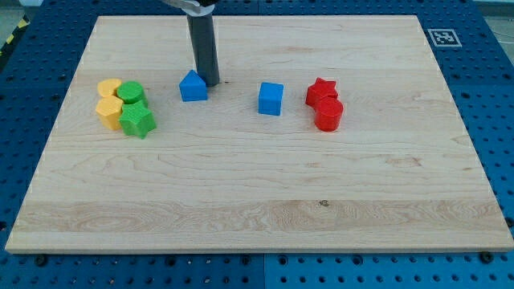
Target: Move the blue triangle to the left side of the blue cube
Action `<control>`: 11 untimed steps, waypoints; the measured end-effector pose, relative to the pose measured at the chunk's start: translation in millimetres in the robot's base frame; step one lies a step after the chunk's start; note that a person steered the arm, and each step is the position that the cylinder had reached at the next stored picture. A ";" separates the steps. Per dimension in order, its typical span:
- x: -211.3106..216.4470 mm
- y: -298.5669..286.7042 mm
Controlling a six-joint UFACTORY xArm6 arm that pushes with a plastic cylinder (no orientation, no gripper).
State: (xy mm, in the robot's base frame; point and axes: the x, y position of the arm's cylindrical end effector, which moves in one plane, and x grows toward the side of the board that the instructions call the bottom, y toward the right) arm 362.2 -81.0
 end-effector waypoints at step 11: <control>-10.4 -22.2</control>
State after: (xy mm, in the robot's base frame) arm 351.8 -103.2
